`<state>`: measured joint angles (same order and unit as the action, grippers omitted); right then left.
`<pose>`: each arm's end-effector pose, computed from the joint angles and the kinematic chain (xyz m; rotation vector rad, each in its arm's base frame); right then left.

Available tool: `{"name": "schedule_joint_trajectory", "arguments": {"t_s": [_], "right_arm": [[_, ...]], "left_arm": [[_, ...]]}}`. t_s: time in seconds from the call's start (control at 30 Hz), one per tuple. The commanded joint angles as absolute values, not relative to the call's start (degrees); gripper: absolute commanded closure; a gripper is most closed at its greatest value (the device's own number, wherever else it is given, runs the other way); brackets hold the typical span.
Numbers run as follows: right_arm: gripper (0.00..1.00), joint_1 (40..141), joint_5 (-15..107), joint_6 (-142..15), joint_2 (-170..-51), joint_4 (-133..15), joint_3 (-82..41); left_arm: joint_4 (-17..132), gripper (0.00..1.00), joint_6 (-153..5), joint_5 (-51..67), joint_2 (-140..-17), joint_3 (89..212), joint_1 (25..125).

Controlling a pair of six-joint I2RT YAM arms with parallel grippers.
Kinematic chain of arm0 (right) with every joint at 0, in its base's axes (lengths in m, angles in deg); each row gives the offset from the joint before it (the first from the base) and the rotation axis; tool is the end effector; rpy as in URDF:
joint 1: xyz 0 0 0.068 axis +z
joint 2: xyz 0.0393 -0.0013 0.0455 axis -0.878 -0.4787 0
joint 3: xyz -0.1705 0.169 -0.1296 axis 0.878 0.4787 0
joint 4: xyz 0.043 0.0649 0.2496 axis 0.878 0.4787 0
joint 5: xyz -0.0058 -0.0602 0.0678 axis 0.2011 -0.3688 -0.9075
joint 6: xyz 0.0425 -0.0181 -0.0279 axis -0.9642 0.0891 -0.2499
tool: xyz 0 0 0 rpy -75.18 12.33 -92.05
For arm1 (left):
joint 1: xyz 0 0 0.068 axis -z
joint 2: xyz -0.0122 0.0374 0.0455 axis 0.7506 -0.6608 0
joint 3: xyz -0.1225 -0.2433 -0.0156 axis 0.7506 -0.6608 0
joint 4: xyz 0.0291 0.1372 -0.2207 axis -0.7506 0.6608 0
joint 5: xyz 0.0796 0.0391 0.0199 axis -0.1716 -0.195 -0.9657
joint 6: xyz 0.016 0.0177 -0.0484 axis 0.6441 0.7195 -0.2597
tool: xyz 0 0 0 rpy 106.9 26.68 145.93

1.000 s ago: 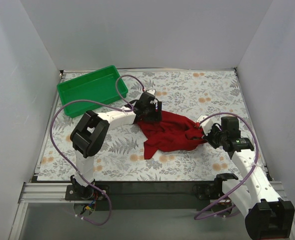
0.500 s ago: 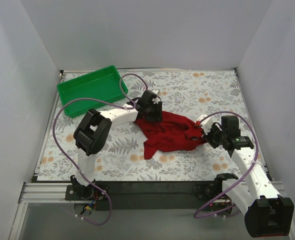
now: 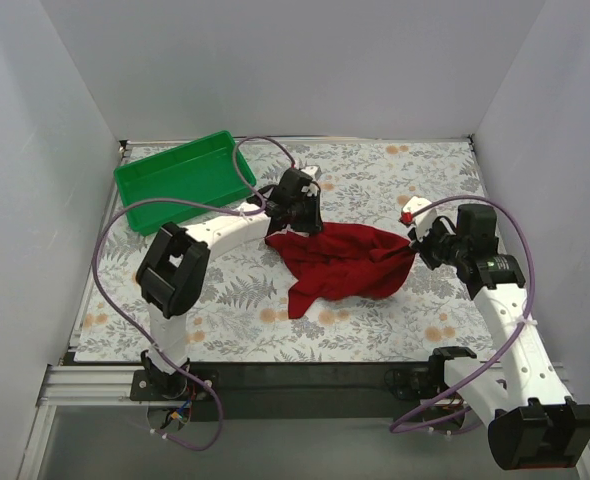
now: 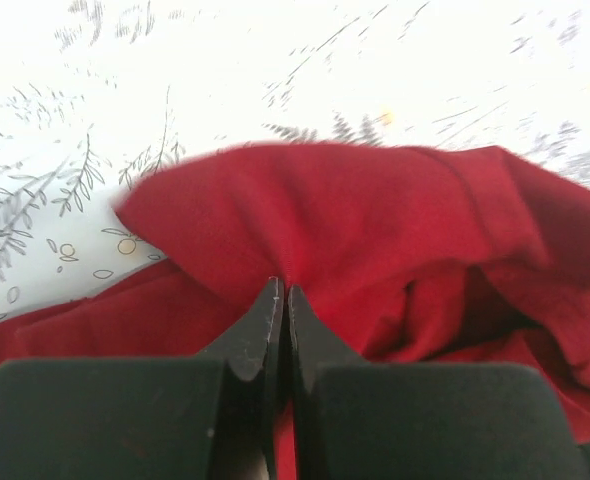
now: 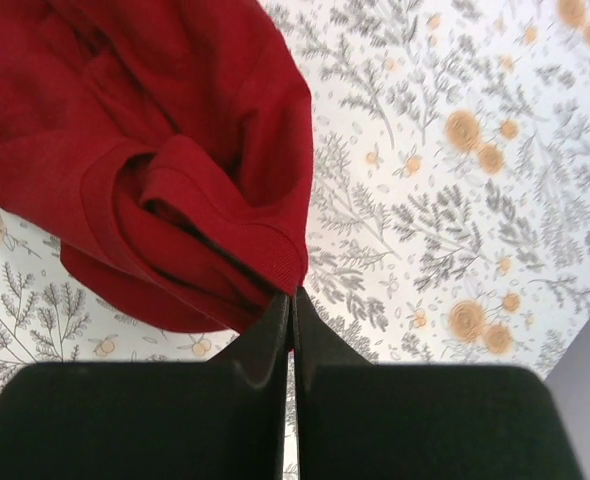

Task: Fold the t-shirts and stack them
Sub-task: Flatten the tshirt out

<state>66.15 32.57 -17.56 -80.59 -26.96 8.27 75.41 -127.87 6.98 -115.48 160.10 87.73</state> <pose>0.1871 0.0283 0.2959 -0.9941 1.9282 0.0617 0.3365 -0.2794 0.2085 -0.5282 2.5571 -0.9413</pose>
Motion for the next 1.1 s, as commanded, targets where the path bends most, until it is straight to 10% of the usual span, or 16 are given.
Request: {"name": "schedule_joint_trajectory", "arguments": {"t_s": [0.0, 0.63, 1.07], "right_arm": [[0.99, 65.71, 29.77, -17.65, -80.91, -26.3, 1.53], [0.99, 64.56, 29.24, -13.0, -86.1, -24.8, -30.39], [0.99, 64.39, 23.72, -17.2, -83.29, -23.84, -42.52]], "left_arm": [[74.67, 1.0, -127.55, 4.9, -106.31, 163.42, 87.67], [70.63, 1.0, -117.79, -20.14, -70.81, 165.8, 85.56], [63.96, 1.0, -117.35, -14.09, -60.17, 165.0, 85.56]]}}
